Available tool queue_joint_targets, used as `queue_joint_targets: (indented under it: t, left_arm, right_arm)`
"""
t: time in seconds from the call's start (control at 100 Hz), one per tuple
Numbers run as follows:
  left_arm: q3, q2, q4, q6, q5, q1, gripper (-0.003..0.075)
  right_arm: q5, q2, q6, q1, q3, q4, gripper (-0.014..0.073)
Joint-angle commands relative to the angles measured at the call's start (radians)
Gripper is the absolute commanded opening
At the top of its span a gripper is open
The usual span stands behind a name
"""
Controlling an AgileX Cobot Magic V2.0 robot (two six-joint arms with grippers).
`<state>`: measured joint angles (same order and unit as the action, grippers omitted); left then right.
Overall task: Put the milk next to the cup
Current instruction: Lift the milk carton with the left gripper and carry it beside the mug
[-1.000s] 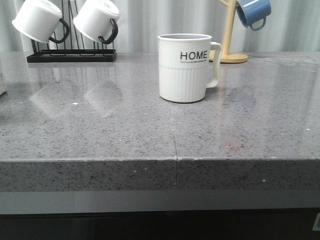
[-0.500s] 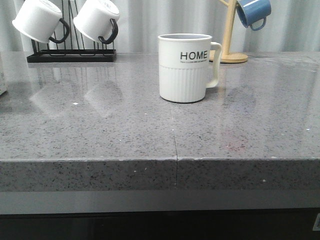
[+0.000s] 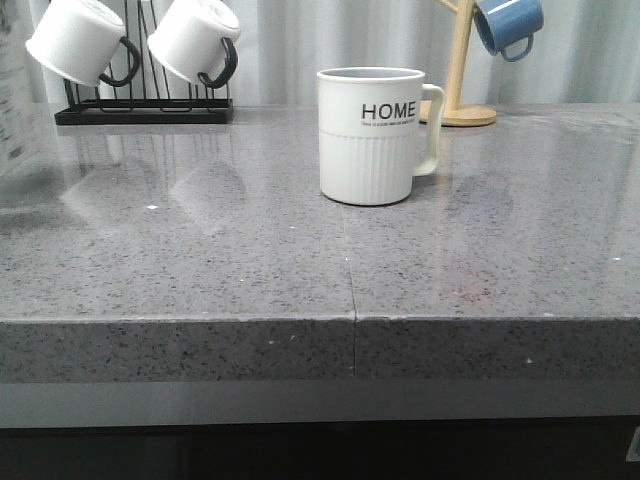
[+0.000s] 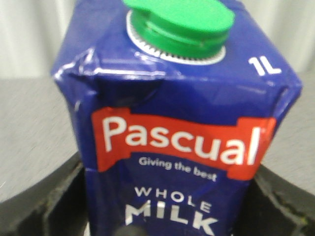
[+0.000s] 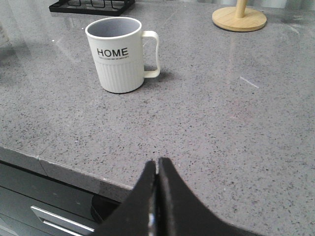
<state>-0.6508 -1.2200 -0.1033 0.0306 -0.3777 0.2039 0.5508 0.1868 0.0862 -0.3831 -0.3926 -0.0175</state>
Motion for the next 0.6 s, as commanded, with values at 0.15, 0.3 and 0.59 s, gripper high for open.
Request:
queue_joint_targets:
  t: [0.15, 0.3, 0.59]
  left_arm:
    - [-0.139, -0.002, 0.003, 0.011, -0.102, 0.182, 0.0228]
    - [-0.219, -0.084, -0.015, 0.011, -0.1, 0.271, 0.0228]
    - [-0.333, -0.257, -0.077, 0.011, -0.102, 0.403, 0.0228]
  right_arm:
    - [-0.071, 0.01, -0.007, 0.001, -0.026, 0.005, -0.0039]
    - [-0.071, 0.01, -0.007, 0.001, -0.026, 0.005, -0.0039]
    - [-0.071, 0.01, -0.007, 0.001, -0.026, 0.005, -0.0039]
